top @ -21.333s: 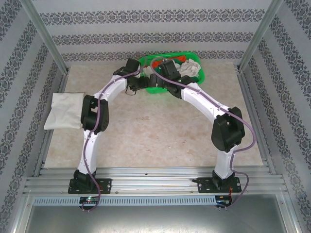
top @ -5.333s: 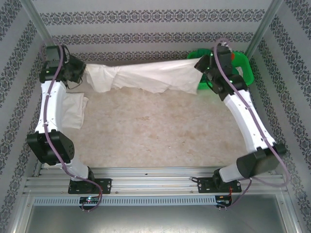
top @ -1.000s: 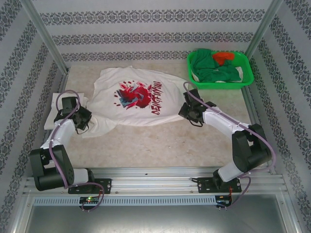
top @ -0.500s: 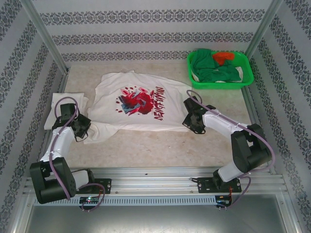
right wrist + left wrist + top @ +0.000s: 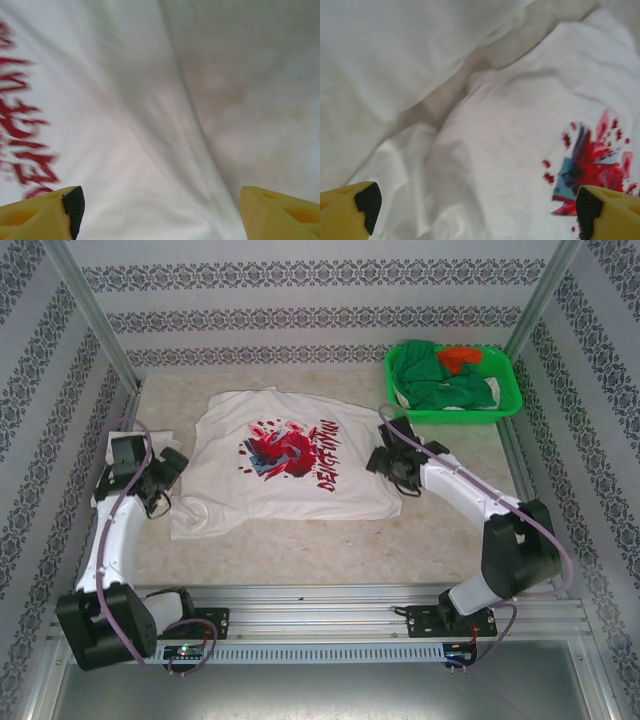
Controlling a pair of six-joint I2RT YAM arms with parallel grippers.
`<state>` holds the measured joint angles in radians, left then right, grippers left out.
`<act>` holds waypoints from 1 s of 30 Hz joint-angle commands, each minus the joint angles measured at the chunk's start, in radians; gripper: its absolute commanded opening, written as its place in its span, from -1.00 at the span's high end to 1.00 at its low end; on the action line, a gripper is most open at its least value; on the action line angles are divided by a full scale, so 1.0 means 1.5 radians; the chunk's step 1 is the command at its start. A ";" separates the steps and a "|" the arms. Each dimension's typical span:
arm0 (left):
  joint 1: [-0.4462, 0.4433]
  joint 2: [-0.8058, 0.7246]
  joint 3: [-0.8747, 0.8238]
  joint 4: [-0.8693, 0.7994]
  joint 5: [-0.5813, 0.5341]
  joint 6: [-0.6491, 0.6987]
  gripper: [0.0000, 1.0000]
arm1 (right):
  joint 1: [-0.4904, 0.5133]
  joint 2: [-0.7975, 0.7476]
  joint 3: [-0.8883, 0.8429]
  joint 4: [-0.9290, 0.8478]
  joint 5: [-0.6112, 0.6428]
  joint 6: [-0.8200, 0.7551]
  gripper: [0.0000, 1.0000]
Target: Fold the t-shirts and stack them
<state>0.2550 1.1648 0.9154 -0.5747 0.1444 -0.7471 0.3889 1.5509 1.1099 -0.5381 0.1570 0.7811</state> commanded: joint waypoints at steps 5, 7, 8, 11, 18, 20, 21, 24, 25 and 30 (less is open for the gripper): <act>-0.090 0.273 0.178 0.157 -0.008 0.068 -1.00 | -0.017 0.224 0.219 0.085 -0.006 -0.082 -0.40; -0.095 0.359 0.243 0.166 0.011 0.068 -1.00 | -0.023 0.291 0.290 0.086 -0.019 -0.082 -0.32; -0.096 0.400 0.279 0.166 0.019 0.066 -1.00 | -0.025 0.324 0.326 0.082 -0.021 -0.084 -0.27; -0.096 0.492 0.354 0.176 0.026 0.052 -1.00 | -0.029 0.398 0.412 0.068 -0.025 -0.089 -0.17; -0.096 0.640 0.474 0.158 0.042 0.036 -1.00 | -0.045 0.507 0.523 0.054 -0.043 -0.080 -0.10; -0.095 0.670 0.501 0.152 0.044 0.030 -1.00 | -0.047 0.540 0.567 0.035 -0.048 -0.083 -0.11; -0.095 0.682 0.511 0.149 0.044 0.027 -1.00 | -0.047 0.554 0.590 0.026 -0.049 -0.084 -0.11; -0.094 0.717 0.541 0.139 0.042 0.017 -1.00 | -0.048 0.600 0.651 -0.005 -0.051 -0.085 -0.17; -0.093 0.729 0.553 0.133 0.041 0.015 -1.00 | -0.050 0.617 0.675 -0.020 -0.057 -0.077 -0.21; -0.086 0.773 0.599 0.103 0.045 -0.003 -1.00 | -0.069 0.693 0.786 -0.086 -0.089 -0.025 -0.37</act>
<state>0.1131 2.2852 1.7813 -0.3592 0.2058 -0.7197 0.3069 2.5347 2.2089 -0.5682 0.0593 0.6975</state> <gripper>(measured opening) 0.999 0.675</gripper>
